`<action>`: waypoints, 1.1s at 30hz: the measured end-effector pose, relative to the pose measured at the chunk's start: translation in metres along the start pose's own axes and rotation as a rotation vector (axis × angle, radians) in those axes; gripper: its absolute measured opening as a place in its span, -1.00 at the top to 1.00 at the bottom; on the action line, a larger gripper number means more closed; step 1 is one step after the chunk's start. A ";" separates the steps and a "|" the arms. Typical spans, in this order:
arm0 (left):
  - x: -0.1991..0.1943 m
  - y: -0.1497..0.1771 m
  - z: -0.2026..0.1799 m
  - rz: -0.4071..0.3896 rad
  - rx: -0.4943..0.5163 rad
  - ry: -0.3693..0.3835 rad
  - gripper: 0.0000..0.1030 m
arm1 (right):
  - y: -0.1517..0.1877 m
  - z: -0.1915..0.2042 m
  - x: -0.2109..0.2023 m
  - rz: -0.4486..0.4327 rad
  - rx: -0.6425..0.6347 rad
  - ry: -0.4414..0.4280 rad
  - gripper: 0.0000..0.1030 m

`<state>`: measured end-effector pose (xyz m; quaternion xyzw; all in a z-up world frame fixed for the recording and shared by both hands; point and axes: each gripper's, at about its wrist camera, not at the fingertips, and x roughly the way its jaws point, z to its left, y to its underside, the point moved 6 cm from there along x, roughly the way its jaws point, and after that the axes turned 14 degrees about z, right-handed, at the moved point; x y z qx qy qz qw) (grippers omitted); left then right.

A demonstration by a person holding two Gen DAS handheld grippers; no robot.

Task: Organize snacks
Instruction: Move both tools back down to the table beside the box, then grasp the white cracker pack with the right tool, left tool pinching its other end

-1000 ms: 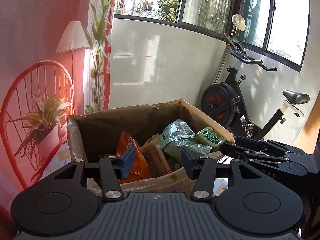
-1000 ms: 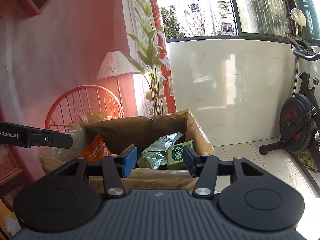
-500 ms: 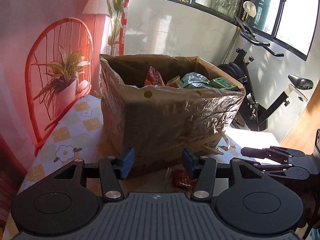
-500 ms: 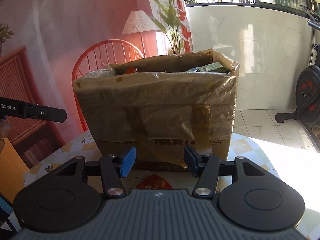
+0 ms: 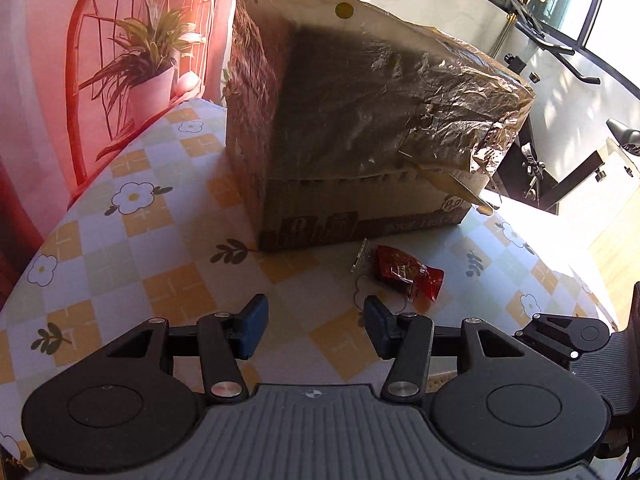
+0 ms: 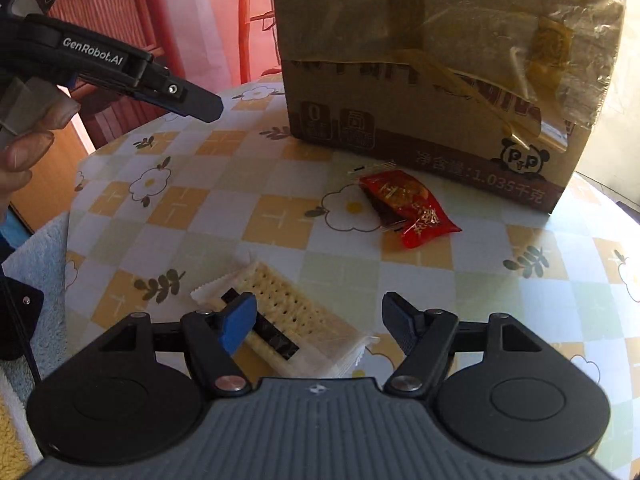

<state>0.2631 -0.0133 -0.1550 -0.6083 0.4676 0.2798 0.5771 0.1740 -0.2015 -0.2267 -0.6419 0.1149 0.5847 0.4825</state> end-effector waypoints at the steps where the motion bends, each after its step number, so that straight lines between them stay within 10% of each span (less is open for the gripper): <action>1: 0.001 0.000 0.000 0.001 0.000 0.000 -0.07 | 0.001 0.004 0.002 0.003 -0.023 -0.008 -0.48; 18: 0.020 -0.001 -0.014 0.042 0.007 0.021 -0.07 | 0.000 0.005 0.021 -0.049 -0.070 0.055 -0.14; 33: 0.061 -0.013 -0.047 0.083 0.027 0.069 -0.06 | 0.033 -0.077 -0.014 -0.198 0.258 0.194 0.04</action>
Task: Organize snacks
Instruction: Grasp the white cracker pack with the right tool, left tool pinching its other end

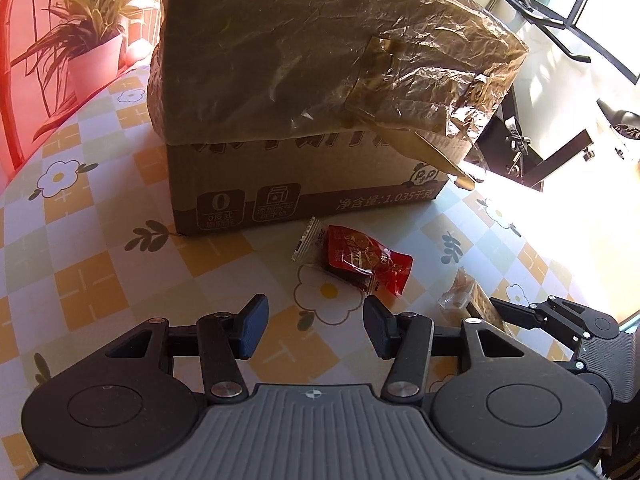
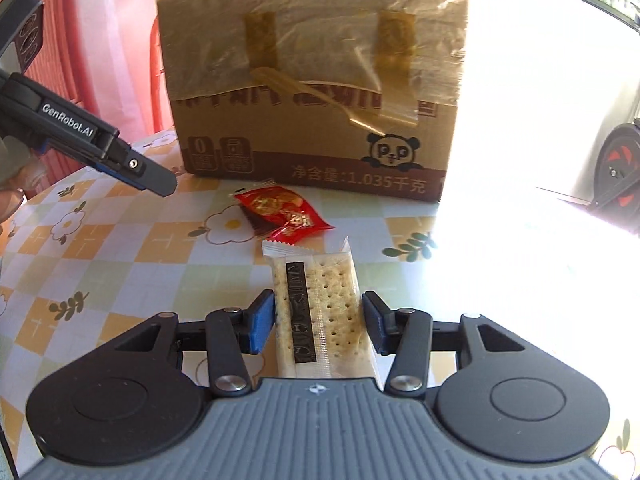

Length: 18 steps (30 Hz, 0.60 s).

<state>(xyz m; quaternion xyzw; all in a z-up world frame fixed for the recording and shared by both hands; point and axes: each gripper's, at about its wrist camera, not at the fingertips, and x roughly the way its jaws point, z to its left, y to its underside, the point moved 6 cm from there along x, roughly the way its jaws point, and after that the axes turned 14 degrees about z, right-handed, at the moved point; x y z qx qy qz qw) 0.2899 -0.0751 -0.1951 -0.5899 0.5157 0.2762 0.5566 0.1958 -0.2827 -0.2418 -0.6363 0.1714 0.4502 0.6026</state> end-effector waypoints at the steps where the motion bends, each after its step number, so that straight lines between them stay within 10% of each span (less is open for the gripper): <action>1: 0.002 -0.001 -0.002 0.003 0.004 0.001 -0.06 | -0.001 -0.002 0.001 -0.005 0.016 0.007 0.04; 11: 0.020 -0.002 -0.013 0.038 0.022 0.032 -0.06 | -0.006 0.037 0.012 0.040 -0.150 -0.110 0.03; 18: 0.045 0.004 -0.041 0.113 0.076 0.147 -0.03 | -0.001 0.047 0.000 0.056 -0.178 -0.003 -0.35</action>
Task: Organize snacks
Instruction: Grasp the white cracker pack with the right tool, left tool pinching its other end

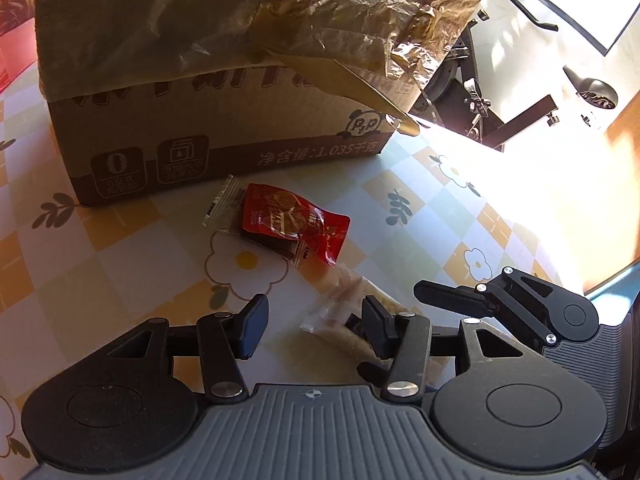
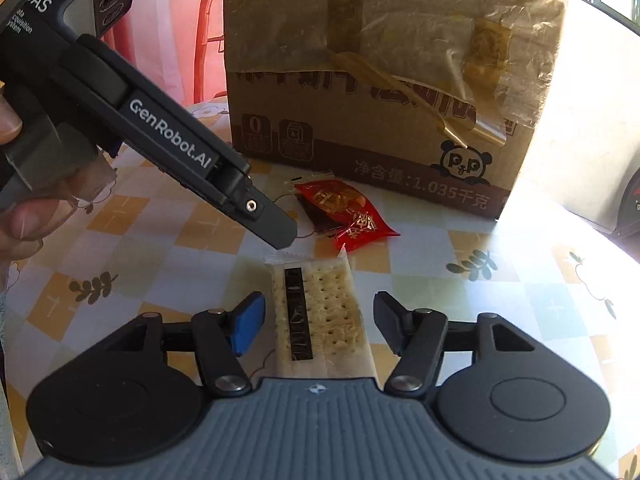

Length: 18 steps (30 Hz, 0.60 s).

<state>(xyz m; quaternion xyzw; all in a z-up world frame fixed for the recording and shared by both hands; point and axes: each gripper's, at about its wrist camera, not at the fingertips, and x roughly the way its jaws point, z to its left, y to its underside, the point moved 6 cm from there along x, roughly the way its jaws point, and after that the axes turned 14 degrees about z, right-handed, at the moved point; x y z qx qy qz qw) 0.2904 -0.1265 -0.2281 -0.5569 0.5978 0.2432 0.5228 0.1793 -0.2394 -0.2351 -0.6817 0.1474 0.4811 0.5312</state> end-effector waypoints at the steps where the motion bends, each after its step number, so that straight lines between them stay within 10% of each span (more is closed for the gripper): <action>1: 0.003 0.000 -0.004 0.008 0.012 0.019 -0.03 | 0.002 -0.001 -0.004 0.003 0.001 0.016 -0.36; 18: 0.036 -0.002 -0.028 0.032 0.053 0.027 -0.01 | 0.040 -0.009 -0.021 0.142 0.204 -0.002 -0.08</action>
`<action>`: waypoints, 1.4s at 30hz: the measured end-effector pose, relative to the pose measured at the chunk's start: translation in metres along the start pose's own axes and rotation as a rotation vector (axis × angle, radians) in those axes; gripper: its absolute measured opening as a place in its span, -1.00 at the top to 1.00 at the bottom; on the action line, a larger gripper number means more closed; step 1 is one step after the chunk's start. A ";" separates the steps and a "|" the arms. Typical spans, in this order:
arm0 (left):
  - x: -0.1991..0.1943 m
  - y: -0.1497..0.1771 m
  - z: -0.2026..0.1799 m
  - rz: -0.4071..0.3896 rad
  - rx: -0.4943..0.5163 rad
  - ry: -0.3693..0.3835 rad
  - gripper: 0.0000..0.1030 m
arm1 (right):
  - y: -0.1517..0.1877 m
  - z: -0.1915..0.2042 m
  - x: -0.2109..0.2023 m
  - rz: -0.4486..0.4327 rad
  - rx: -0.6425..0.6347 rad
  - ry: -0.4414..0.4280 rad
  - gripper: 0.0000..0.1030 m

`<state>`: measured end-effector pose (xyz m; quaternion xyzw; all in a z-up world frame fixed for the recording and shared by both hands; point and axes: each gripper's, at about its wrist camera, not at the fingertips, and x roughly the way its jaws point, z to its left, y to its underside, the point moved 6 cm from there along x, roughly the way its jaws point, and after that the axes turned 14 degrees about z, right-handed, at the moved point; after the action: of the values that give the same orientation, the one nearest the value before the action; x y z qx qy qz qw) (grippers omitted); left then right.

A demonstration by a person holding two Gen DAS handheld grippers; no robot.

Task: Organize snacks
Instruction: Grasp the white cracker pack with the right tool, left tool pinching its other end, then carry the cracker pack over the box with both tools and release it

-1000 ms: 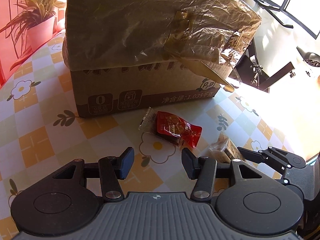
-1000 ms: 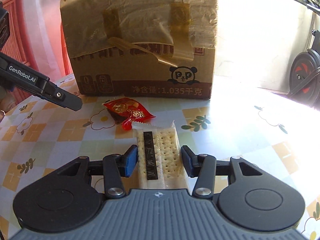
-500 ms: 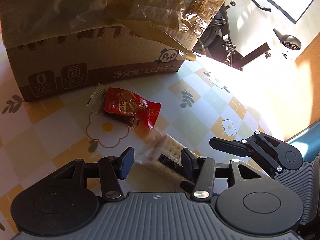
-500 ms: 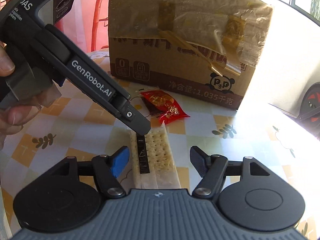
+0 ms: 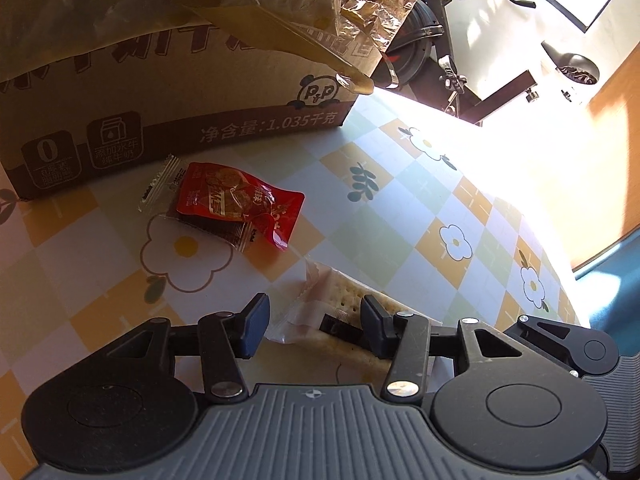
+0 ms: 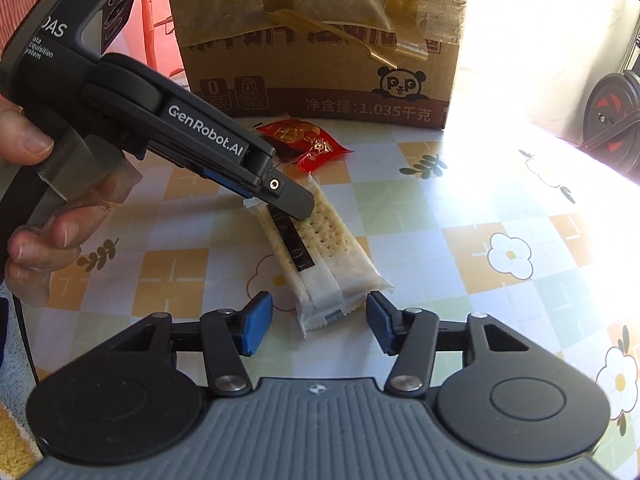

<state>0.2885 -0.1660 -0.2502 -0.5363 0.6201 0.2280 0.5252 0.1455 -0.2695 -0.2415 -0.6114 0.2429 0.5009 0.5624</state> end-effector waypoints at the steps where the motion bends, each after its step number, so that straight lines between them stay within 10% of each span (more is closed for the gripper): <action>1: 0.000 0.000 0.000 -0.001 -0.003 0.002 -0.01 | 0.000 0.001 0.000 -0.005 0.004 0.001 -0.08; 21: -0.048 0.002 -0.010 -0.109 0.049 0.010 0.04 | -0.034 -0.002 -0.024 -0.153 -0.037 0.062 0.14; 42: -0.218 -0.122 -0.017 -0.457 0.091 -0.093 0.07 | -0.227 0.007 -0.131 -0.438 -0.254 0.158 0.14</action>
<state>0.3643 -0.1266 -0.0152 -0.6273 0.4676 0.0994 0.6148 0.2889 -0.2411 -0.0239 -0.7523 0.0832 0.3441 0.5556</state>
